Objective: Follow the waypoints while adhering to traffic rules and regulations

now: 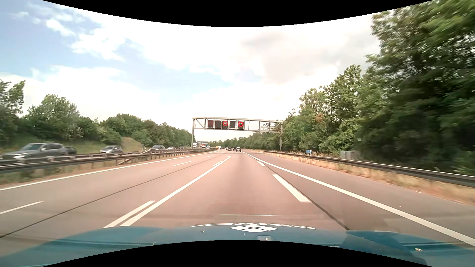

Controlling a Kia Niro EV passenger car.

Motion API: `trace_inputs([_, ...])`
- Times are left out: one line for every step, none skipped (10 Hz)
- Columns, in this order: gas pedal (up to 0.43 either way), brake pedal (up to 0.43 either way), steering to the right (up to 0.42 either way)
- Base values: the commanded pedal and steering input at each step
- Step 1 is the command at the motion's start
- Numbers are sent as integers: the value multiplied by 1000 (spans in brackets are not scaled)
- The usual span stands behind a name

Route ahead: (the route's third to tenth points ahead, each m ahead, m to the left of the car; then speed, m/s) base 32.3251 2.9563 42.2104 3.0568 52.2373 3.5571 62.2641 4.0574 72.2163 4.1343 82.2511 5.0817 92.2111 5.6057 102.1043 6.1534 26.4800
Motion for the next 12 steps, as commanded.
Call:
trace_inputs([248,0,-5])
trace_inputs([248,0,-5])
trace_inputs([248,0,-5])
trace_inputs([240,0,-5])
trace_inputs([240,0,-5])
trace_inputs([240,0,-5])
trace_inputs([240,0,-5])
trace_inputs([240,0,-5])
trace_inputs([248,0,-5])
trace_inputs([248,0,-5])
trace_inputs([248,0,-5])
trace_inputs([248,0,-5])
